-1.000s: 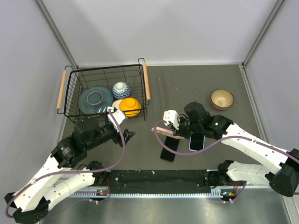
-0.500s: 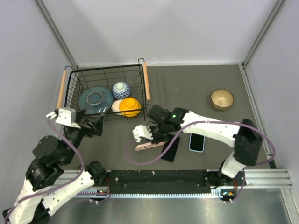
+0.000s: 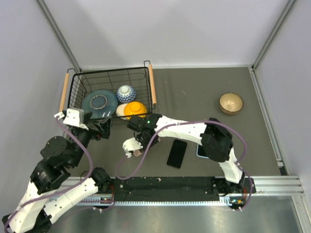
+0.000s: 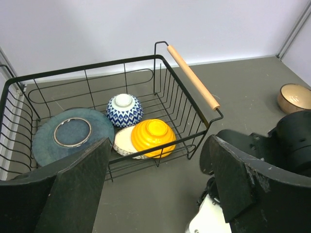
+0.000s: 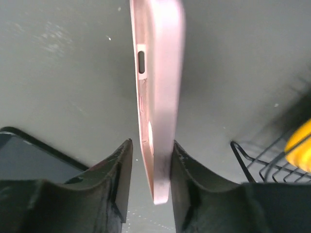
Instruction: Put the phone into the phone case
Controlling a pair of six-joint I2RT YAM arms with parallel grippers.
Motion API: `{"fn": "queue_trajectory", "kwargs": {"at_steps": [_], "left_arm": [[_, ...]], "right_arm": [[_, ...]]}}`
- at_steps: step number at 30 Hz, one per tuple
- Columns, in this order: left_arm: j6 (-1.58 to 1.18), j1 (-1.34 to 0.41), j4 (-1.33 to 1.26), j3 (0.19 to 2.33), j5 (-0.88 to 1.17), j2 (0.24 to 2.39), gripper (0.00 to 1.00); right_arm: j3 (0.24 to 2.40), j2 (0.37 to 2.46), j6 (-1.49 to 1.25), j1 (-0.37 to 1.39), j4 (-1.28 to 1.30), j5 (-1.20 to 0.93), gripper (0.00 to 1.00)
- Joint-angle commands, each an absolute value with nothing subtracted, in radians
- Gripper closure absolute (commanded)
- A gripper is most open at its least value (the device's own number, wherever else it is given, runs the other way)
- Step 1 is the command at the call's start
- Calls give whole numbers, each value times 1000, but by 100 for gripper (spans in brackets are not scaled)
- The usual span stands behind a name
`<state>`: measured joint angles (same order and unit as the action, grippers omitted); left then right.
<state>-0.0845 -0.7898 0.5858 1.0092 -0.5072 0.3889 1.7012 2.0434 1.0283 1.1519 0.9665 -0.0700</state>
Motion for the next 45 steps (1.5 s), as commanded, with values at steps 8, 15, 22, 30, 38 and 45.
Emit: {"fn": "queue_trajectory", "kwargs": {"at_steps": [8, 15, 22, 30, 38, 45], "left_arm": [[-74, -787, 537, 997, -508, 439, 12], [-77, -787, 540, 996, -500, 460, 12], [-48, -787, 555, 973, -489, 469, 12], [-51, -787, 594, 939, -416, 468, 13], [-98, -787, 568, 850, -260, 503, 17], [-147, -788, 512, 764, -242, 488, 15]], "right_arm": [[1638, 2002, 1074, 1164, 769, 15, 44], [1533, 1865, 1066, 1163, 605, 34, 34], [1429, 1715, 904, 1163, 543, -37, 32], [1010, 1342, 187, 1163, 63, 182, 32], [954, 1246, -658, 1161, 409, 523, 30], [900, 1274, -1086, 1161, 564, 643, 9]]}}
